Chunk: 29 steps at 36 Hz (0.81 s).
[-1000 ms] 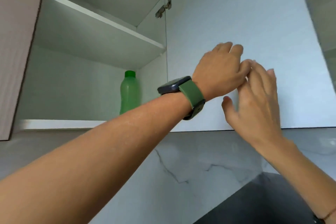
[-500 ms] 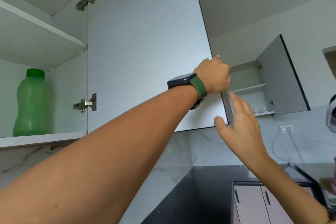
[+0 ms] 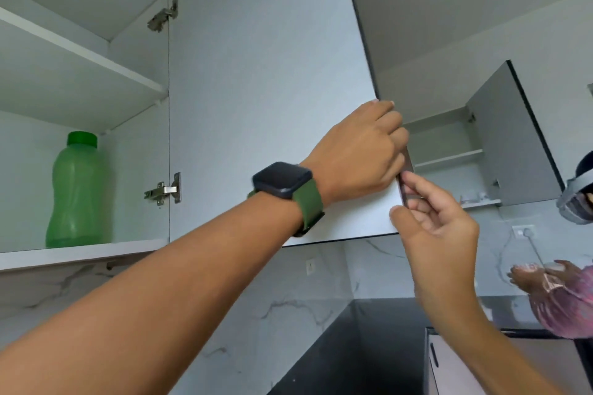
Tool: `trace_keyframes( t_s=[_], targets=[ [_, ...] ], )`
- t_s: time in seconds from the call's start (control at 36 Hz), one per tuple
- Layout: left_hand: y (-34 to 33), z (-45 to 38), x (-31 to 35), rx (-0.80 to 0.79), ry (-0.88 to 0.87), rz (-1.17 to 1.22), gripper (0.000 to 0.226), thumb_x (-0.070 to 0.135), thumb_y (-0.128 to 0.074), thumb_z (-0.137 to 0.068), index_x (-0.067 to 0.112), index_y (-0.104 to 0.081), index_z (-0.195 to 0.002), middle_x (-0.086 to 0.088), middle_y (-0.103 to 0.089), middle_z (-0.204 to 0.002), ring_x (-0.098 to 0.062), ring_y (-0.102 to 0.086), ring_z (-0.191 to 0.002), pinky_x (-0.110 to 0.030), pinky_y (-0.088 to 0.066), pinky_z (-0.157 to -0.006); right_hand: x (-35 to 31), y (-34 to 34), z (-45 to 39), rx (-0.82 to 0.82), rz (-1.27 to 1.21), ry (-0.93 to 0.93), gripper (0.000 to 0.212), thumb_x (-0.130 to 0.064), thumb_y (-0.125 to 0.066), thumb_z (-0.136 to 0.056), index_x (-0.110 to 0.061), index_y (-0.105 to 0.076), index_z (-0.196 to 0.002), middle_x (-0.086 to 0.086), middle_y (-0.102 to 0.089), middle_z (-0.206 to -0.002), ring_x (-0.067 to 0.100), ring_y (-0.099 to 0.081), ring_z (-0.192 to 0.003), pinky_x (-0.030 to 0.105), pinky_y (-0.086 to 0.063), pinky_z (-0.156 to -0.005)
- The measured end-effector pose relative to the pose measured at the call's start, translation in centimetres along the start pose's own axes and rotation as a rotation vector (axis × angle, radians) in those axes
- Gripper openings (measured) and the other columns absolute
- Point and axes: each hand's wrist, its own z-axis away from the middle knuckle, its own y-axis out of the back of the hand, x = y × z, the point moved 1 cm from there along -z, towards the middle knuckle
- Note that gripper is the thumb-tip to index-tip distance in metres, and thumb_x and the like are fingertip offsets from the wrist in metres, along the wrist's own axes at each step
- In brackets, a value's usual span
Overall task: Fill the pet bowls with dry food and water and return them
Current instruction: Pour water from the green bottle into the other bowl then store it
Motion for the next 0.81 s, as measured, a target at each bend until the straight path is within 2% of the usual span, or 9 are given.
trace_keyframes(
  t_s=[0.06, 0.14, 0.25, 0.33, 0.39, 0.47, 0.61, 0.72, 0.81],
  targets=[
    [2.2, 0.9, -0.1, 0.034, 0.053, 0.017, 0.034, 0.015, -0.033, -0.082, -0.002, -0.061, -0.072, -0.018, -0.062, -0.075, -0.036, -0.062, -0.086, -0.041, -0.04, -0.097, -1.5, -1.1, 1.5, 0.007, -0.101, 0.046, 0.049, 0.013, -0.059, -0.08, -0.032, -0.062, -0.1, 0.01, -0.063, -0.109, 0.001, -0.059, -0.084, 0.006, -0.046, -0.074],
    [5.9, 2.5, -0.3, 0.095, 0.115, 0.035, 0.032, 0.011, -0.033, -0.083, -0.005, -0.061, -0.076, -0.02, -0.062, -0.082, -0.036, -0.06, -0.091, -0.04, -0.04, -0.099, -3.5, -2.9, 4.0, -0.021, -0.246, 0.103, 0.044, 0.001, -0.06, -0.074, -0.03, -0.063, -0.105, 0.007, -0.063, -0.113, 0.004, -0.062, -0.096, 0.01, -0.046, -0.082],
    [10.9, 5.7, -1.1, 0.153, 0.147, -0.019, 0.028, 0.004, -0.036, -0.084, -0.008, -0.06, -0.081, -0.023, -0.062, -0.09, -0.038, -0.058, -0.1, -0.034, -0.037, -0.103, -6.0, -6.2, 7.1, -0.122, -0.361, 0.183, 0.045, -0.017, -0.059, -0.075, -0.023, -0.055, -0.119, 0.007, -0.059, -0.117, 0.005, -0.06, -0.102, 0.01, -0.045, -0.083],
    [15.0, 8.6, -2.0, 0.139, 0.172, -0.047, 0.028, 0.001, -0.034, -0.086, -0.009, -0.06, -0.087, -0.025, -0.061, -0.099, -0.033, -0.051, -0.11, -0.03, -0.033, -0.105, -7.4, -9.3, 9.4, -0.183, -0.419, 0.208, 0.05, -0.023, -0.058, -0.076, -0.023, -0.049, -0.125, 0.008, -0.056, -0.121, 0.019, -0.058, -0.109, 0.022, -0.045, -0.088],
    [17.7, 10.7, -2.6, 0.088, 0.204, -0.079, 0.029, 0.0, -0.033, -0.088, -0.011, -0.059, -0.092, -0.026, -0.059, -0.107, -0.031, -0.046, -0.117, -0.03, -0.033, -0.108, -8.4, -11.6, 11.1, -0.209, -0.468, 0.232, 0.051, -0.023, -0.058, -0.077, -0.017, -0.047, -0.127, 0.01, -0.053, -0.124, 0.024, -0.056, -0.113, 0.031, -0.046, -0.091],
    [21.7, 13.9, -3.5, -0.031, 0.27, -0.145, 0.03, -0.001, -0.032, -0.089, -0.012, -0.058, -0.1, -0.026, -0.055, -0.117, -0.031, -0.042, -0.126, -0.033, -0.032, -0.11, -10.0, -15.2, 13.7, -0.212, -0.5, 0.288, 0.053, -0.021, -0.058, -0.078, -0.006, -0.045, -0.128, 0.009, -0.049, -0.13, 0.021, -0.05, -0.123, 0.037, -0.044, -0.099],
    [28.0, 19.3, -5.1, -0.29, 0.401, -0.291, 0.035, 0.0, -0.035, -0.091, -0.011, -0.057, -0.115, -0.024, -0.05, -0.132, -0.03, -0.034, -0.135, -0.03, -0.027, -0.115, -12.5, -21.3, 18.4, -0.244, -0.515, 0.279, 0.051, -0.018, -0.059, -0.08, 0.004, -0.05, -0.126, 0.013, -0.049, -0.135, 0.021, -0.046, -0.129, 0.033, -0.038, -0.108],
    [31.8, 22.9, -5.7, -0.479, 0.498, -0.38, 0.041, 0.005, -0.039, -0.093, -0.006, -0.049, -0.13, -0.021, -0.041, -0.143, -0.025, -0.028, -0.138, -0.019, -0.021, -0.116, -13.7, -25.3, 21.2, -0.274, -0.493, 0.266, 0.049, -0.013, -0.058, -0.08, 0.007, -0.053, -0.125, 0.018, -0.05, -0.135, 0.026, -0.045, -0.129, 0.033, -0.036, -0.11],
    [33.3, 24.3, -5.9, -0.592, 0.509, -0.432, 0.045, 0.007, -0.037, -0.092, -0.005, -0.045, -0.134, -0.021, -0.038, -0.146, -0.026, -0.031, -0.137, -0.015, -0.02, -0.113, -13.8, -27.4, 22.4, -0.276, -0.447, 0.291, 0.047, -0.012, -0.055, -0.083, 0.008, -0.053, -0.125, 0.021, -0.05, -0.135, 0.028, -0.043, -0.13, 0.033, -0.033, -0.112]
  ],
)
